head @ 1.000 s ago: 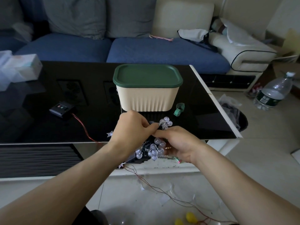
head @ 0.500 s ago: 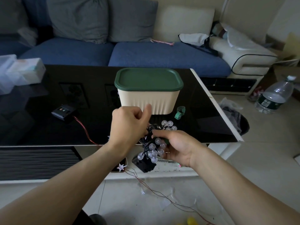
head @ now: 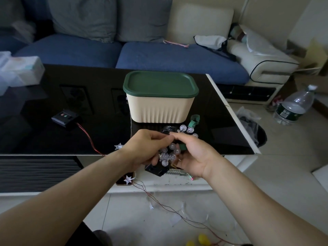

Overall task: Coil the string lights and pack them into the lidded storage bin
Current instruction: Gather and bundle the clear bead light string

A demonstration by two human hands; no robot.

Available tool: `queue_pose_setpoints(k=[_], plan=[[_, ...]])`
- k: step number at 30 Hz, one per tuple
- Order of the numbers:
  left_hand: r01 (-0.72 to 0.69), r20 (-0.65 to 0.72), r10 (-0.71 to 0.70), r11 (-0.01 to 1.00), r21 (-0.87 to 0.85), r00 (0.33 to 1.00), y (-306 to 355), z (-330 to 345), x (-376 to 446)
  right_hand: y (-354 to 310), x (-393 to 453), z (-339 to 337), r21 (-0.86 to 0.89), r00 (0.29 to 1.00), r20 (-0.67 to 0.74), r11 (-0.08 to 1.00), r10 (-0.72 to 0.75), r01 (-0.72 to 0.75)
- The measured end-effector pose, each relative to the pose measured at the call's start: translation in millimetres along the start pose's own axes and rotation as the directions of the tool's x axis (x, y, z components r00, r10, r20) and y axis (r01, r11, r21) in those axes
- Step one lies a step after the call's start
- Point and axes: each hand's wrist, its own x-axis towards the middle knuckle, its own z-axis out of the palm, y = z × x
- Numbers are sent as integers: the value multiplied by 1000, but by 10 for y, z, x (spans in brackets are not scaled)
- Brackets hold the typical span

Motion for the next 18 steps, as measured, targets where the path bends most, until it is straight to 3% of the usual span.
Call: queue_pose_setpoints(k=[5, 13, 18], plan=[[-28, 136, 30, 999, -23, 990, -57, -60, 27, -42, -47, -11, 53, 997, 38, 996, 70, -72], [-26, 25, 27, 1000, -15, 999, -99, -45, 34, -70, -91, -12, 7, 980, 167, 994, 106, -109], [41, 47, -39, 998, -45, 998, -135, -58, 56, -84, -70, 3, -172, 976, 206, 984, 74, -38]])
